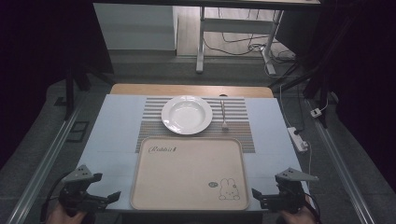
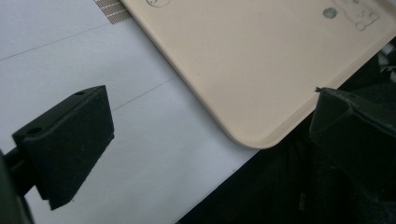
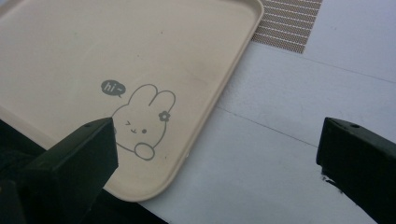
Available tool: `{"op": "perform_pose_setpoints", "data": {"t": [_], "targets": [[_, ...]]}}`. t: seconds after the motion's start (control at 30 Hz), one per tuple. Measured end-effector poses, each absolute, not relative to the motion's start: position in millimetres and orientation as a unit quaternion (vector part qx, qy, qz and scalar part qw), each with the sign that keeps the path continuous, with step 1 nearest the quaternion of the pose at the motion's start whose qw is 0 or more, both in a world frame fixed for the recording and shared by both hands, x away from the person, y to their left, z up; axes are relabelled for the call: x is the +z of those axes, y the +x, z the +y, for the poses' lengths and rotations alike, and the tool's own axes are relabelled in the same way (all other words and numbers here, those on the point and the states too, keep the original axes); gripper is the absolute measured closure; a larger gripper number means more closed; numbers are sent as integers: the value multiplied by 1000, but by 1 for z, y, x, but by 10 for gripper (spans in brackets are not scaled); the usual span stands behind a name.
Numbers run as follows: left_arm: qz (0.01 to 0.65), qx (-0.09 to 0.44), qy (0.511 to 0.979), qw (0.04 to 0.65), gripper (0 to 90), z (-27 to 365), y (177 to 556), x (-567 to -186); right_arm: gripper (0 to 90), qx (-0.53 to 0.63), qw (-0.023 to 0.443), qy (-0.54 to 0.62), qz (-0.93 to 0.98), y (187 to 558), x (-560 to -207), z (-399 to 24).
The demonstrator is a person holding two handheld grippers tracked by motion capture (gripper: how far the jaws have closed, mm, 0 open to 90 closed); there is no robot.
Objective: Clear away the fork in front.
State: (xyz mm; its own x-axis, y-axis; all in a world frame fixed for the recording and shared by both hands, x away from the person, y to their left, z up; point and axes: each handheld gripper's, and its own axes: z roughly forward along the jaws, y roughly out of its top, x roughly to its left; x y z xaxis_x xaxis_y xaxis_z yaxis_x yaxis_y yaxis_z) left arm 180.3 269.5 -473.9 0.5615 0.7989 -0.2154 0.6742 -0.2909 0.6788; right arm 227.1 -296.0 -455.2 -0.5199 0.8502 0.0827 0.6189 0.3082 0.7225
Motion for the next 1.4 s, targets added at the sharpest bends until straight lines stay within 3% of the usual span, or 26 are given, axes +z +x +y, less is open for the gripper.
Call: {"op": "perform_pose_setpoints", "data": {"t": [0.43,1.4], "targets": [[459,79,803,371,7,269,181,-474,0,359,138,450,806,230,-456,-294],[461,72,804,368,17,269,182,-475,0,374,157,411,816,232,-451,-285]]}}
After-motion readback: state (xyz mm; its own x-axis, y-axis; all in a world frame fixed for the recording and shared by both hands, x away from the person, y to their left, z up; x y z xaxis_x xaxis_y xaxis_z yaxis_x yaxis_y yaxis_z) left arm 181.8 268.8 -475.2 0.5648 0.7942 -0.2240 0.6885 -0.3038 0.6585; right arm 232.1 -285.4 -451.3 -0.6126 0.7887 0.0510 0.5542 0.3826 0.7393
